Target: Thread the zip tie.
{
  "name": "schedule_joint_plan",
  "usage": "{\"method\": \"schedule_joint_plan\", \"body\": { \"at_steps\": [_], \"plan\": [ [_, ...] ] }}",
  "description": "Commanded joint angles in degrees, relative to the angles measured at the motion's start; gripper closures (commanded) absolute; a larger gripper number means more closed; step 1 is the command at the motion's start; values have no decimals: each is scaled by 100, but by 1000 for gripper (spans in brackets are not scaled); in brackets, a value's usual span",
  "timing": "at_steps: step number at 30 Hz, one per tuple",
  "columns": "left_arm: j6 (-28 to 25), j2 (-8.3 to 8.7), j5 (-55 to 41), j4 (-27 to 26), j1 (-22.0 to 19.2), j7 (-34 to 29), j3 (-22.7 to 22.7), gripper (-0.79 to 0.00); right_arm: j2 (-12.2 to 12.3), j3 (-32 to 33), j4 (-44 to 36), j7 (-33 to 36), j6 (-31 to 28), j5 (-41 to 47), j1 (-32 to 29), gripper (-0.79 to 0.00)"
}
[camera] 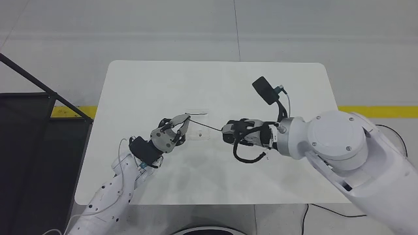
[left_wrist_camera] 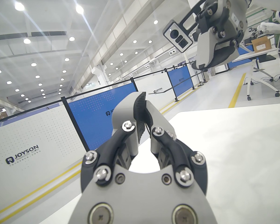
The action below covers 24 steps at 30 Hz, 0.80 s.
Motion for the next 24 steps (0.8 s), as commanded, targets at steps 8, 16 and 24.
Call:
{"method": "schedule_joint_plan", "body": {
  "at_steps": [8,16,24],
  "plan": [
    [0,0,0,0,0,0,0,0,-2,-18,-9,-1,-15,-34,-33,0],
    [0,0,0,0,0,0,0,0,-19,-9,7,-26,-60,13,-47,0],
    [0,0,0,0,0,0,0,0,-21,34,23,-21,-97,34,-75,0]
  ]
}}
